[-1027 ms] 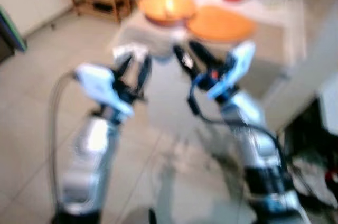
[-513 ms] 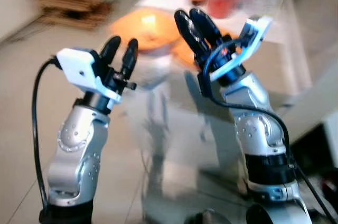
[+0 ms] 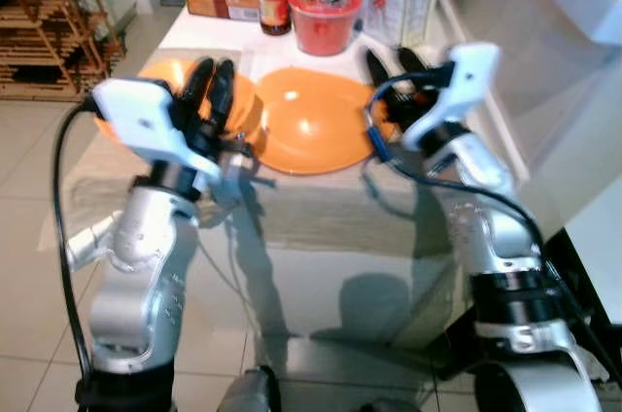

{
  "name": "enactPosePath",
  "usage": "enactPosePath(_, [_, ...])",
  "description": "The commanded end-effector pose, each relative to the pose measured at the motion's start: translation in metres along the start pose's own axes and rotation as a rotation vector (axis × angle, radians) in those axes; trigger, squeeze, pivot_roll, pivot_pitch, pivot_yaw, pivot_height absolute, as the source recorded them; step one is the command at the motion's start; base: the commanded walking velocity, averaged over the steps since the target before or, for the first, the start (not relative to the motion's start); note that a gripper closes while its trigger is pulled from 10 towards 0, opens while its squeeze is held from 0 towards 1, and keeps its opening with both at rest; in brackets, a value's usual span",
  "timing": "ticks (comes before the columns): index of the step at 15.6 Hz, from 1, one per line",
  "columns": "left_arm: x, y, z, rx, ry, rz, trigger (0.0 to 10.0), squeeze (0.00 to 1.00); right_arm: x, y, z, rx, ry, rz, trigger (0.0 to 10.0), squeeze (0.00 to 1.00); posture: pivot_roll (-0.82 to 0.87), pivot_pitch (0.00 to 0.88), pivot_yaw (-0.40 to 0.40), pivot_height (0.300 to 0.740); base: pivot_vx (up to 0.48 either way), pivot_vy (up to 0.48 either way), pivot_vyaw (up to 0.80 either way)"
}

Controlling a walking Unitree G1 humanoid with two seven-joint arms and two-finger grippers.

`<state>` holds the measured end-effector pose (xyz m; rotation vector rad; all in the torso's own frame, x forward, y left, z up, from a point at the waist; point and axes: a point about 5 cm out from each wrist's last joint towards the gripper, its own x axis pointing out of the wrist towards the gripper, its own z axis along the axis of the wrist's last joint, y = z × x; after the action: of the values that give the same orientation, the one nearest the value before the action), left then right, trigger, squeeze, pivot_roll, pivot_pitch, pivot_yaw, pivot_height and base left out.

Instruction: Setting the table

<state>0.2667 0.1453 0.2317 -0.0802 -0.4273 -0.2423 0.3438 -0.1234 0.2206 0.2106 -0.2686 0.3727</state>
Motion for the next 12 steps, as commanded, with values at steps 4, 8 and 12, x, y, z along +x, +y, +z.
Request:
enactPosePath(4, [-0.011,-0.005,-0.003,0.064,0.069,-0.113,0.0,0.0,-0.007,-0.012,-0.012,0.071,0.143,-0.077,10.0,1.0,-0.03,0.106,0.006,0.74,0.0,0.0,0.0])
enactPosePath(8, [-0.019,-0.022,-0.009,0.179,0.187,-0.344,10.0,0.0,-0.005,-0.004,-0.031,0.2,0.319,-0.144,10.0,1.0,-0.03,0.109,0.008,0.74,0.0,0.0,0.0])
enactPosePath(12, [-0.019,-0.023,-0.003,0.214,0.197,-0.364,10.0,0.0,0.001,0.008,-0.024,0.34,0.349,-0.101,10.0,0.0,-0.03,0.113,0.008,0.74,0.0,0.0,0.0])
